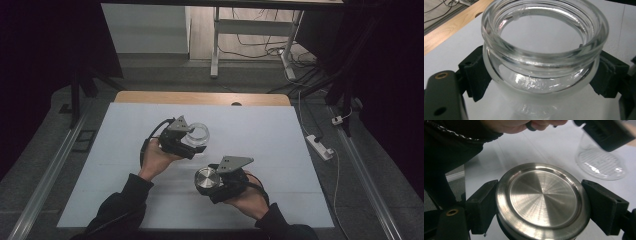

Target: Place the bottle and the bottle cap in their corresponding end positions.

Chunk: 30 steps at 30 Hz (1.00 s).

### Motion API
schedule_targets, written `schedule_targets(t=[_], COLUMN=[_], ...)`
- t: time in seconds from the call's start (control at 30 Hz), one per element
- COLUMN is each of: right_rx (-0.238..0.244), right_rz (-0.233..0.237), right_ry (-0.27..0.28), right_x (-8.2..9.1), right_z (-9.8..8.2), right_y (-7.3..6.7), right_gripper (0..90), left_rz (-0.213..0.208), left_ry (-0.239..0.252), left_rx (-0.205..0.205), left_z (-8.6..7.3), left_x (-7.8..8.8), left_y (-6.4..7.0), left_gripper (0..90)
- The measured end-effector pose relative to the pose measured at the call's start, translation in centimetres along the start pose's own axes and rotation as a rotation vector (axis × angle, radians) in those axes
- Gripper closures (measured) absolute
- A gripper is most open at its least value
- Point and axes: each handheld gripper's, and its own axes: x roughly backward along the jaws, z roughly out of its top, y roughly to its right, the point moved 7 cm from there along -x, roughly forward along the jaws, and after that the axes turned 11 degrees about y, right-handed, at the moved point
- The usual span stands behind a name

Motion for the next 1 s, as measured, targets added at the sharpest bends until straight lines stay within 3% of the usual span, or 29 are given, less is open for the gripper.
schedule_targets(t=[1.0], right_rx=[0.016], right_rz=[0.020], right_ry=[-0.052], right_x=[-3.2], right_z=[-3.5], right_y=[-0.2], right_gripper=[17.1], left_rz=[0.029], left_ry=[-0.004], left_rx=[0.001], left_z=[-1.2], left_x=[-3.6], left_y=[-2.5], left_gripper=[15.6])
